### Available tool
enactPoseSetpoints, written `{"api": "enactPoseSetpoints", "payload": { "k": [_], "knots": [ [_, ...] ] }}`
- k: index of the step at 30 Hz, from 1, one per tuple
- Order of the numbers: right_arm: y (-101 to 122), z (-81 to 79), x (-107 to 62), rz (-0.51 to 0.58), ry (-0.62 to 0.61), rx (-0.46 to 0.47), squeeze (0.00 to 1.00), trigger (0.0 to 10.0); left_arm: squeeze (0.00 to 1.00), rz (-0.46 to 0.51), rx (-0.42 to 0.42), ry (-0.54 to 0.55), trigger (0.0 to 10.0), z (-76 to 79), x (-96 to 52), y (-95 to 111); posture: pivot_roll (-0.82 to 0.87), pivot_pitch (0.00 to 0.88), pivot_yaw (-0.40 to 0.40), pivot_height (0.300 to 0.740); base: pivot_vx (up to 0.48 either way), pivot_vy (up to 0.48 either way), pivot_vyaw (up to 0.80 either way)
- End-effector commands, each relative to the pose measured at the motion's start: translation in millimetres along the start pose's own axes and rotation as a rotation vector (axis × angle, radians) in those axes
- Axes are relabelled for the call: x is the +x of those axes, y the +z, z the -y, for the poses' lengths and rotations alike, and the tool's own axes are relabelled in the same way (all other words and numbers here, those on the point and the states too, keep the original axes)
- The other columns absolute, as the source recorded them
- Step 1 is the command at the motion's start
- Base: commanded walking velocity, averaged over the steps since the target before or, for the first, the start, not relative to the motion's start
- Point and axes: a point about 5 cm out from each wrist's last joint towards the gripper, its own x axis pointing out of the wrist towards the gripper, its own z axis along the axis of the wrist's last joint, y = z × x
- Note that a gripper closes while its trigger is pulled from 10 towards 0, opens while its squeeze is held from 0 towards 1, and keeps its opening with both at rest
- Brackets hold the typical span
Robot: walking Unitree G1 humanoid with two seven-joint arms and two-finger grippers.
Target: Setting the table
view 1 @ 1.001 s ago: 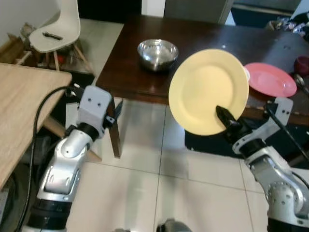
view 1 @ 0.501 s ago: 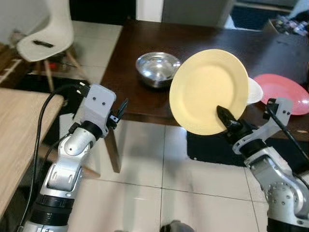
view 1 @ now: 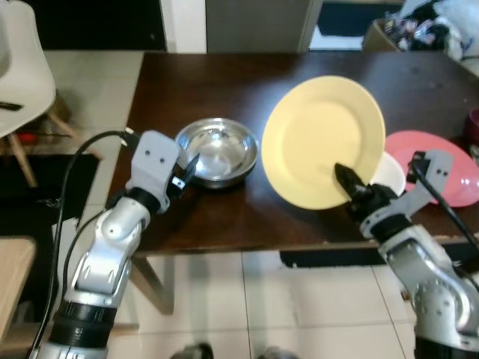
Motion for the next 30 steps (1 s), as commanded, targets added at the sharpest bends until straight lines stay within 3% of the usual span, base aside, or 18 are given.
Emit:
{"api": "enactPoseSetpoints", "payload": {
  "k": [1, 7, 11, 17, 19, 24, 27, 30],
  "knots": [
    [3, 2.7, -3.0, 0.012, -0.011, -0.004, 0.0, 10.0, 0.04, -0.012, -0.002, -0.012, 10.0, 2.1, -0.9, -2, -0.13, 0.054, 0.042, 0.74, 0.45, 0.0, 0.0],
    [10, 0.7, -4.3, 0.041, 0.003, -0.022, 0.0, 10.0, 0.0, 0.001, -0.092, -0.203, 10.0, 5.2, -15.5, 4, -0.13, 0.058, 0.042, 0.74, 0.0, 0.0, 0.0],
    [15, -1.4, -3.6, 0.052, 0.018, -0.035, 0.0, 10.0, 0.0, -0.023, -0.039, -0.28, 10.0, -0.3, -23.7, 4, -0.12, 0.059, 0.041, 0.74, 0.0, 0.0, 0.0],
    [17, -1.7, -2.4, 0.06, 0.021, -0.034, 0.0, 10.0, 0.0, -0.044, -0.023, -0.31, 10.0, -5.9, -27.0, 3, -0.12, 0.059, 0.043, 0.74, 0.0, 0.0, 0.0],
    [17, -3.6, -2.6, 0.061, 0.032, -0.031, 0.0, 10.0, 0.0, -0.098, -0.012, -0.389, 10.0, -6.5, -33.7, -4, -0.12, 0.062, 0.041, 0.74, 0.0, 0.0, 0.0],
    [21, -5.2, -5.1, 0.067, 0.038, -0.035, 0.0, 10.0, 0.0, -0.108, -0.062, -0.5, 10.0, -2.2, -44.1, 0, -0.12, 0.066, 0.042, 0.74, 0.0, 0.0, 0.0],
    [22, -5.2, -5.5, 0.07, 0.038, -0.036, 0.0, 10.0, 0.0, -0.116, -0.06, -0.534, 10.0, -2.7, -47.2, 1, -0.12, 0.066, 0.042, 0.74, 0.0, 0.0, 0.0],
    [25, -5.9, -4.8, 0.081, 0.043, -0.044, 0.0, 10.0, 0.0, -0.175, -0.028, -0.65, 10.0, -0.7, -57.7, -5, -0.12, 0.066, 0.042, 0.74, 0.0, 0.0, 0.0]
  ]
}}
